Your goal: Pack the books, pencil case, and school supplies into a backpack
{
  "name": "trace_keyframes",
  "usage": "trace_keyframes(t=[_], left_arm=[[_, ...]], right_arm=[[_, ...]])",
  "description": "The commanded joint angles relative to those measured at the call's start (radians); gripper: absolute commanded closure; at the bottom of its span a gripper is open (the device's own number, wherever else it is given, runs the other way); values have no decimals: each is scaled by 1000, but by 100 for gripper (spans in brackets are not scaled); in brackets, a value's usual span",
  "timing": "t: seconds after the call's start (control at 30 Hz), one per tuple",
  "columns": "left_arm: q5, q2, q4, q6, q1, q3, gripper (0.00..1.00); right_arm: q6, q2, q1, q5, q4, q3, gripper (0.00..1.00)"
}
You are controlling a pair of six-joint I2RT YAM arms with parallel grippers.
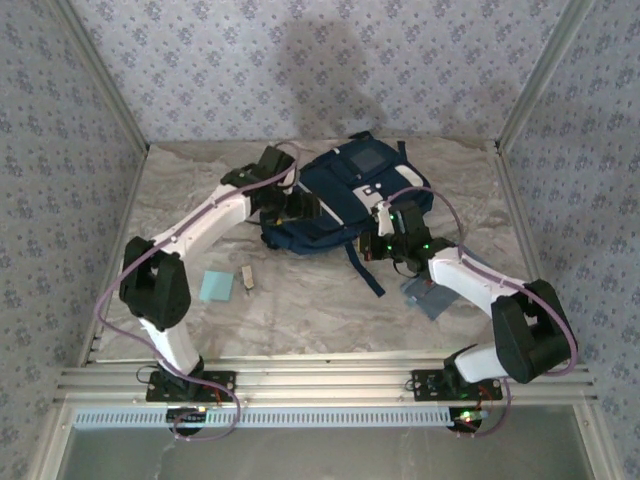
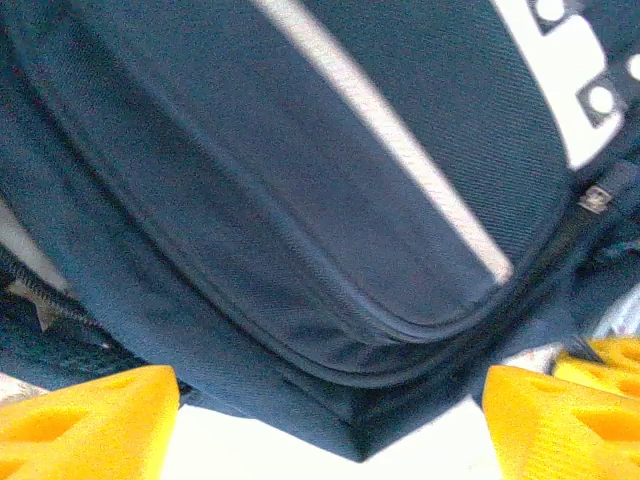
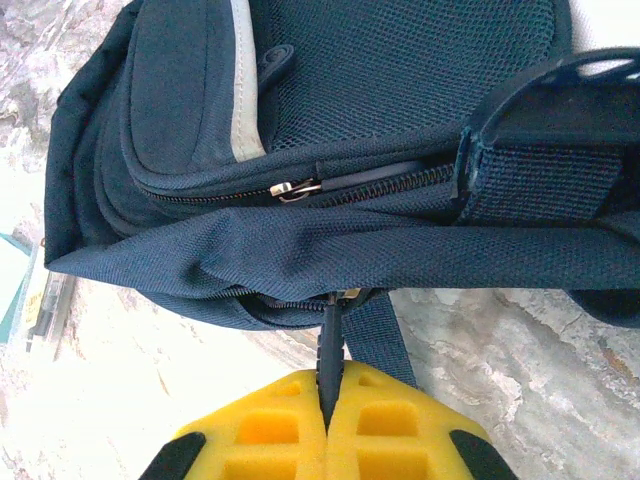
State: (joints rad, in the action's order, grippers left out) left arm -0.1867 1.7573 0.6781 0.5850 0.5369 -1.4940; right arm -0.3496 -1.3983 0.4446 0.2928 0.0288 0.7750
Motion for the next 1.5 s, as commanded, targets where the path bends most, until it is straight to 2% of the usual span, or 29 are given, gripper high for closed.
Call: trace_keyframes(t=[0.0,0.07,0.3,0.4,0.43,0.5,0.57,0.6,0.87,1.0,1.13,1.3,1.47], left_arm=[[1,-66,-216,171,-44,159,20],[8,-71,-347,251,-64,252,20],[47,1,-595,423,-63,381,21],[20,37,-728,502,-59,421,26],[10,53,-758,515,-51,426,35],[1,87,-781,516,-29,415,65],[-11,120,-794,519,-2,404,90],[-19,132,-807,526,9,405,99],[-63,162,-902,583,39,432,100],[-57,146,-888,573,40,427,100],[-52,142,-891,575,41,432,100],[-71,143,-911,592,45,439,100],[-80,123,-919,598,46,457,100]], right_arm=[[14,28,-4,13,-37,27,100],[5,28,-3,14,-50,10,100],[-2,35,12,19,-58,-6,100],[-14,35,25,19,-62,-12,100],[-23,35,29,22,-68,-16,100],[-40,30,43,22,-91,-29,100],[-45,14,72,11,-102,-31,100],[-36,2,91,-1,-99,-28,100],[119,-211,277,-161,-58,45,100],[103,-235,304,-36,-115,84,100],[3,-248,276,29,-246,79,100],[8,-343,311,-57,-228,207,100],[-33,-412,318,1,-303,301,100]])
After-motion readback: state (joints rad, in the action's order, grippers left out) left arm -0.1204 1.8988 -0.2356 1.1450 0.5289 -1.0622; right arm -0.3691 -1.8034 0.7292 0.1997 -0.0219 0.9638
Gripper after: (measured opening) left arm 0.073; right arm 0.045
